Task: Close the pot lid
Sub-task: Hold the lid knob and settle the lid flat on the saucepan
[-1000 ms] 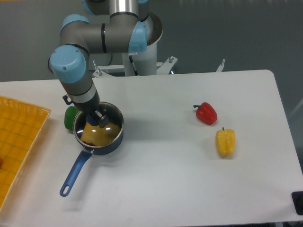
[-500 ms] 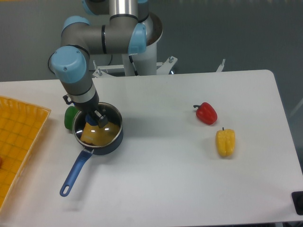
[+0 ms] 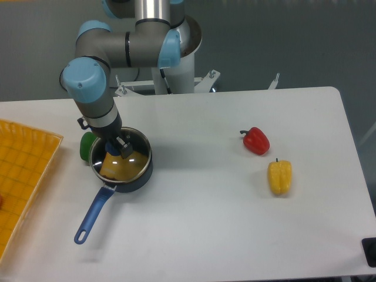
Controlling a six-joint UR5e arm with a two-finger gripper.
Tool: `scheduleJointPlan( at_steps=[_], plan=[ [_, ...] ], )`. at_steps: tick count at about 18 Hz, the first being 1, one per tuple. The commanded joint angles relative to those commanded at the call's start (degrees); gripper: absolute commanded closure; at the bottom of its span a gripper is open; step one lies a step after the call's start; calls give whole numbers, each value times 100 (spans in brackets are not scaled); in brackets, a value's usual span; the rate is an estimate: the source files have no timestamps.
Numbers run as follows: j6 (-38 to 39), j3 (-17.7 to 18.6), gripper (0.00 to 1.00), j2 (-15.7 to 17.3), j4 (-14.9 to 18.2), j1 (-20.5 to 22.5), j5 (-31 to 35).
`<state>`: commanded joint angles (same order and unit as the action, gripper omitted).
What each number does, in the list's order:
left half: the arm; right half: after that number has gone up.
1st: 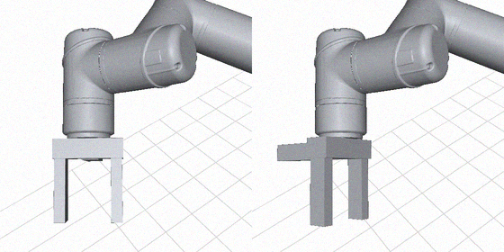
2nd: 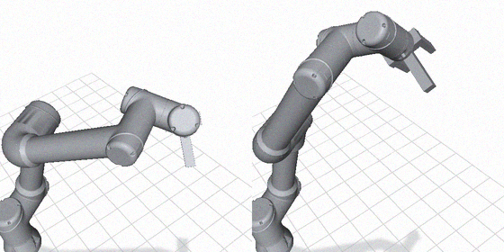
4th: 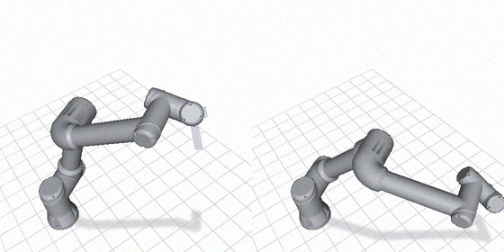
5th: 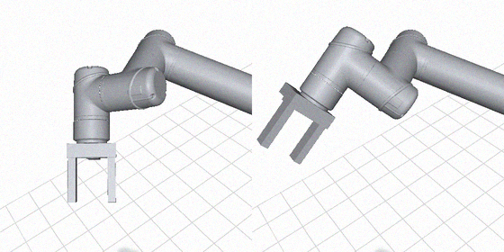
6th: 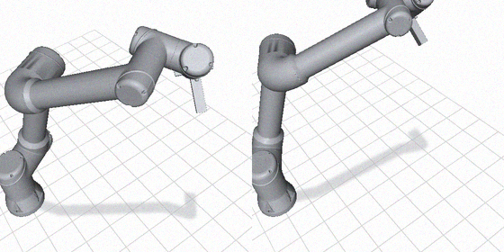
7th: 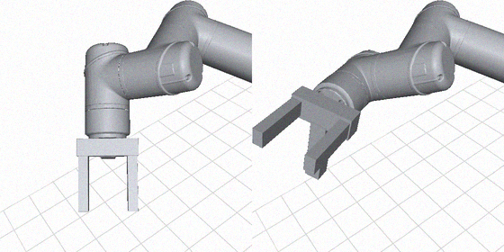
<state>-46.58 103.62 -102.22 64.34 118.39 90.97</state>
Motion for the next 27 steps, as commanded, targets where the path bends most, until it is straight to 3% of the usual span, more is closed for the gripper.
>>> scheduleJointPlan(
  at_steps=[20,27],
  plan=[
    [-17,44,51,-70,-44,-79,53],
    [-18,53,45,-79,-44,-88,53]
  ],
)
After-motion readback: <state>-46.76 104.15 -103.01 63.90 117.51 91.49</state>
